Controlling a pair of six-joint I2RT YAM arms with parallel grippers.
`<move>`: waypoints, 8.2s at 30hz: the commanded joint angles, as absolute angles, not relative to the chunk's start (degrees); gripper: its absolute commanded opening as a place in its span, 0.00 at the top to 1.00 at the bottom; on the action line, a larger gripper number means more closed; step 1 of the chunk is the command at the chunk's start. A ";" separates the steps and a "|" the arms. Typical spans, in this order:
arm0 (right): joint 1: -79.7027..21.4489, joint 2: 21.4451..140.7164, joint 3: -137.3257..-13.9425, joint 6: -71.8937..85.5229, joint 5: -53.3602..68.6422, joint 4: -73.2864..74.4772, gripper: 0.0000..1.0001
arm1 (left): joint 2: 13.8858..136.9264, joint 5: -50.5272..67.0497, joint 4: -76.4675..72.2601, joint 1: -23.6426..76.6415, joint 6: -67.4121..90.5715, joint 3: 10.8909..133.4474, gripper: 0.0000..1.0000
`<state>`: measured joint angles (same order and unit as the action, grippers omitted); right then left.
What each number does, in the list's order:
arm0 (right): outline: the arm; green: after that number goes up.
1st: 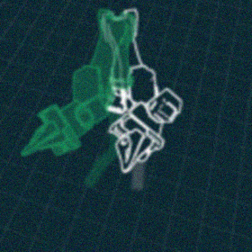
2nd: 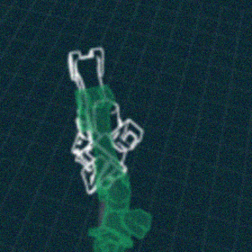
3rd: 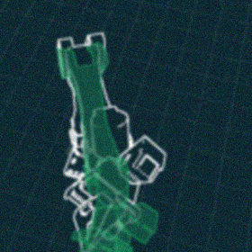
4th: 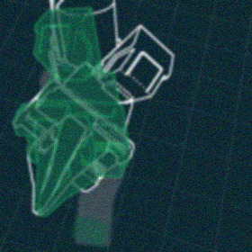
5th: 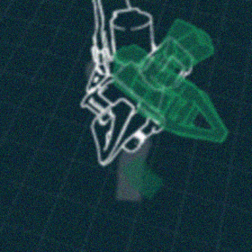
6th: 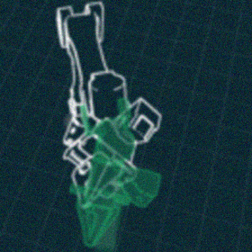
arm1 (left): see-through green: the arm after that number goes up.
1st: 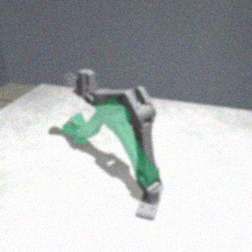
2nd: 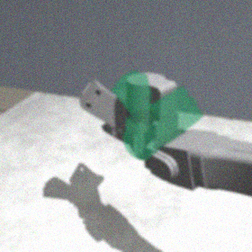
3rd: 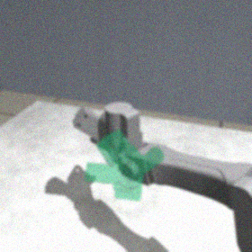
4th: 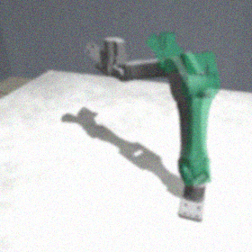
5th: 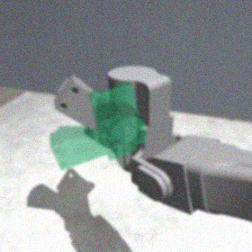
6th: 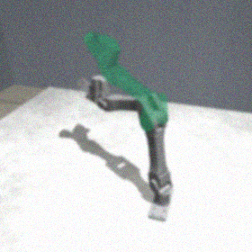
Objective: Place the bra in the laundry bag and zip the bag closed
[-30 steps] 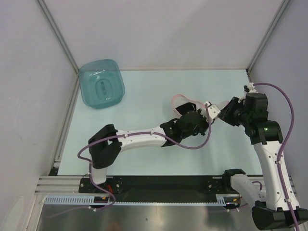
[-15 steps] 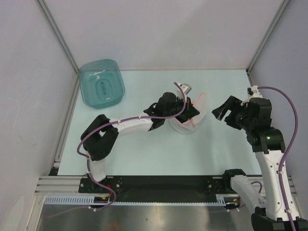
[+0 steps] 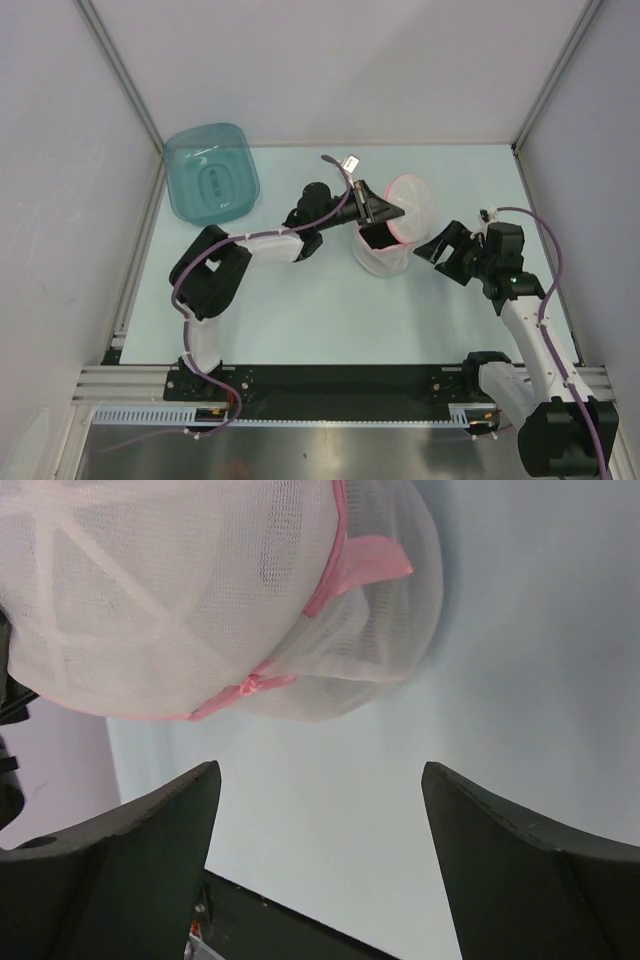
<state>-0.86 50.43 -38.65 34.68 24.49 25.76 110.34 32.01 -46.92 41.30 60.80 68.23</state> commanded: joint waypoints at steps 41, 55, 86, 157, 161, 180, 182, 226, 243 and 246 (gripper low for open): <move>-5.09 63.45 -12.30 66.44 16.35 -48.68 0.33 | 118.30 33.31 -67.59 38.50 89.30 62.84 1.00; -5.54 65.13 -12.57 65.83 15.20 -51.07 0.92 | 115.84 36.91 -53.19 36.56 79.81 62.75 0.97; -12.12 49.22 -29.79 72.07 7.48 4.47 1.00 | 89.20 1.14 -13.43 59.67 31.73 58.36 0.60; -2.72 52.99 -36.64 41.93 17.48 9.46 0.80 | 109.16 36.91 -57.03 49.40 66.51 52.83 1.00; -2.90 52.48 -37.09 42.36 19.16 16.42 0.48 | 111.18 36.65 -62.74 49.48 70.57 53.17 1.00; -3.08 36.65 -23.03 64.76 19.34 14.07 0.36 | 113.11 35.51 -65.74 51.06 73.92 53.26 1.00; -3.16 36.39 -21.45 66.17 18.81 12.40 0.39 | 113.12 35.60 -65.48 51.59 73.92 53.61 1.00; 1.93 59.59 -35.87 30.15 33.56 -2.71 1.00 | 96.14 31.45 -9.59 46.94 26.91 66.26 0.30; 6.50 72.86 -47.02 23.99 59.76 -4.40 1.00 | 108.00 35.15 26.62 46.67 -15.64 96.39 0.43; 7.03 73.74 -47.37 24.78 60.64 -4.31 1.00 | 109.51 35.60 27.42 46.58 -15.38 97.90 0.43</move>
<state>6.11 72.75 -44.95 25.19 55.81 -3.11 107.11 34.76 21.30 46.96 -9.30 94.08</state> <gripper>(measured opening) 0.058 0.570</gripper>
